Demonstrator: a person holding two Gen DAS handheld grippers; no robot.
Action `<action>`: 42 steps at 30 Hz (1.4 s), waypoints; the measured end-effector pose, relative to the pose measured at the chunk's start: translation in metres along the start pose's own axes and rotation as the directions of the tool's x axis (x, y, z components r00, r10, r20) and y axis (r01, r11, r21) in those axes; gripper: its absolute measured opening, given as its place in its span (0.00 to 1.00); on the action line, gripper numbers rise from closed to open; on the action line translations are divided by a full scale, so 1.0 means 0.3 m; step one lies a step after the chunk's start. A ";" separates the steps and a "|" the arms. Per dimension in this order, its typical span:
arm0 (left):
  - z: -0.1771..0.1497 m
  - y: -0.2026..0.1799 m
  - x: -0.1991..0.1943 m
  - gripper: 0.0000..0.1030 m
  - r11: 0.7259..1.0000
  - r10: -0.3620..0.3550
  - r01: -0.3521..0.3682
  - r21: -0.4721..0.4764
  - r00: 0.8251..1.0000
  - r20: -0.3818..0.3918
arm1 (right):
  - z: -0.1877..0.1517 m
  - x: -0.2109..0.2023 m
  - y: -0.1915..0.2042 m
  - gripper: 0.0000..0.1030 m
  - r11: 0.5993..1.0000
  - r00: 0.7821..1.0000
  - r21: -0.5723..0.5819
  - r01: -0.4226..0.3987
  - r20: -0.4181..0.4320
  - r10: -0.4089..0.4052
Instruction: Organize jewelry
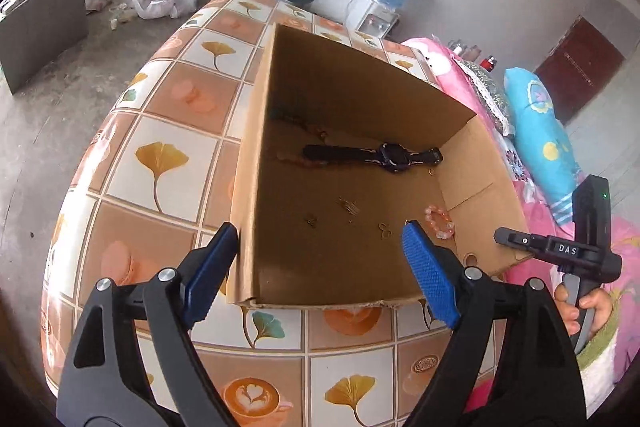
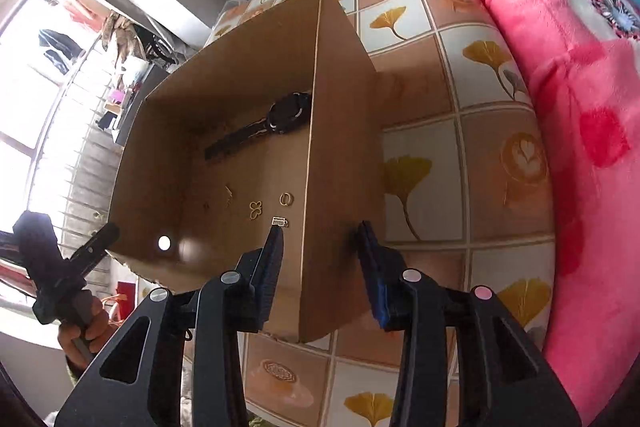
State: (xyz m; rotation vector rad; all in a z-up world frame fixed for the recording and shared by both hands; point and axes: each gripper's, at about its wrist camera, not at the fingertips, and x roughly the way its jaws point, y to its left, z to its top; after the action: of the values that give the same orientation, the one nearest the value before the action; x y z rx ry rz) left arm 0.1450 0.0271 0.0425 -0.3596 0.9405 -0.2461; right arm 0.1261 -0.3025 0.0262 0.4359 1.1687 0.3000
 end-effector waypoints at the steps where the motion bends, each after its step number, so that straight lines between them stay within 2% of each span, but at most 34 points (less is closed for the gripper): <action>1: -0.005 -0.003 -0.003 0.78 1.000 0.003 -0.003 -0.004 1.000 0.002 | -0.008 -0.011 0.012 0.38 1.000 1.000 -0.020 0.013 0.008 -0.013; 6: -0.031 0.017 -0.026 0.78 0.999 -0.021 0.021 -0.047 1.000 0.002 | -0.063 -0.043 0.010 0.38 1.000 1.000 -0.012 -0.021 0.006 0.022; 12: -0.112 0.004 -0.088 0.78 1.000 -0.015 0.015 -0.014 1.000 -0.011 | -0.184 -0.071 -0.004 0.38 0.998 0.998 0.023 -0.066 0.018 0.065; 16: -0.162 -0.002 -0.125 0.78 0.999 0.025 -0.025 0.026 1.000 0.000 | -0.284 -0.092 0.026 0.38 0.998 0.998 0.002 -0.057 0.034 0.056; 18: -0.179 0.001 -0.148 0.78 0.999 0.035 -0.036 0.038 0.999 0.036 | -0.320 -0.107 0.046 0.38 0.999 0.997 -0.019 -0.037 0.066 0.038; 20: -0.205 -0.006 -0.199 0.78 0.993 0.090 -0.097 0.064 0.990 0.110 | -0.357 -0.148 0.066 0.39 0.999 0.993 -0.033 -0.011 0.119 0.015; 22: -0.246 -0.025 -0.272 0.78 0.984 0.132 -0.150 0.091 0.974 0.186 | -0.407 -0.215 0.097 0.46 0.999 0.982 -0.047 0.024 0.190 -0.014; 24: -0.287 -0.045 -0.336 0.81 0.981 0.124 -0.153 0.121 0.968 0.220 | -0.458 -0.274 0.122 0.59 0.997 0.967 -0.055 0.050 0.253 -0.034; 26: -0.327 -0.072 -0.383 0.85 0.976 0.124 -0.161 0.144 0.963 0.237 | -0.518 -0.307 0.160 0.64 0.994 0.956 -0.079 0.073 0.288 -0.048; 30: -0.396 -0.140 -0.406 0.90 0.964 0.150 -0.192 0.184 0.964 0.221 | -0.604 -0.274 0.246 0.75 0.988 0.961 -0.112 0.105 0.266 -0.071; 35: -0.424 -0.204 -0.351 0.90 0.947 0.210 -0.246 0.204 0.961 0.182 | -0.622 -0.194 0.343 0.80 0.969 0.962 -0.178 0.174 0.242 -0.129; 37: -0.427 -0.222 -0.332 0.90 0.930 0.263 -0.297 0.214 0.949 0.176 | -0.618 -0.177 0.362 0.84 0.963 0.959 -0.185 0.195 0.244 -0.147; 39: -0.421 -0.231 -0.319 0.90 0.922 0.282 -0.315 0.226 0.945 0.165 | -0.613 -0.172 0.378 0.84 0.960 0.954 -0.182 0.215 0.250 -0.166; 42: -0.409 -0.234 -0.281 0.90 0.914 0.305 -0.321 0.248 0.947 0.103 | -0.605 -0.160 0.392 0.85 0.958 0.952 -0.178 0.224 0.250 -0.176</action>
State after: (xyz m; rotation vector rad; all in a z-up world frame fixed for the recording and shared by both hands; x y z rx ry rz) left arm -0.0072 -0.0304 0.0676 0.0307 0.8765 -0.0619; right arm -0.0608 -0.1892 0.0630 0.1625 0.9332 0.1838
